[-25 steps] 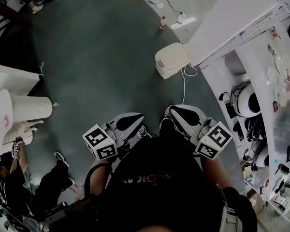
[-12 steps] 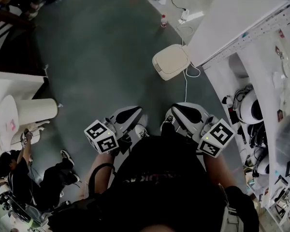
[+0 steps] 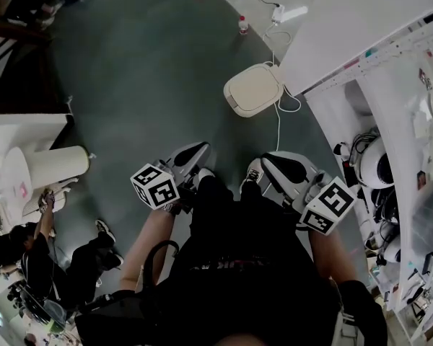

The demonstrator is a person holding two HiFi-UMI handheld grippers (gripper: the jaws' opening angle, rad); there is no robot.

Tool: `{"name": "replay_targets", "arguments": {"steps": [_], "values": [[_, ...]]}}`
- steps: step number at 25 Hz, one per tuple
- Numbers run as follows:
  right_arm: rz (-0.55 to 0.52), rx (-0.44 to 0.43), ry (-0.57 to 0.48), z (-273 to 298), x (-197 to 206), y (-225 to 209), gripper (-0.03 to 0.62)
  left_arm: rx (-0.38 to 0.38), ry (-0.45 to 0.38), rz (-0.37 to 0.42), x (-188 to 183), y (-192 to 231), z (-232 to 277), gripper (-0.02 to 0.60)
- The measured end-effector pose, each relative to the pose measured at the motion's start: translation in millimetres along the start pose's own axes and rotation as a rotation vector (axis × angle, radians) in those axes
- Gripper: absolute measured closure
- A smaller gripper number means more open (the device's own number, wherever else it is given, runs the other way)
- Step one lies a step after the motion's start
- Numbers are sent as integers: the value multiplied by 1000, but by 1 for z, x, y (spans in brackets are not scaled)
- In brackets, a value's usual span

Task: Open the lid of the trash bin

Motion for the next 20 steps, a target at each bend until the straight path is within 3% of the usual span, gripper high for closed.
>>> {"name": "replay_targets", "arguments": {"steps": [9,14,20], "values": [[53,107,-21,40,-6,-25,586,39,113,-8,0,77,33,578],[117,201,-35,72,3,-51,586,42,229,11,23,145,63,578],[228,283,-40,83,27,-94,586,13,288,-50,62,216,117,578]]}}
Point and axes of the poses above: the fingertips, and each gripper's own axes: z forward along the fingers, y to its left, x out of its underside, the point moved 2 cm from there along -z, backward along the fingers, and after that the axes turned 10 degrees about z, right-handed, at the moved point
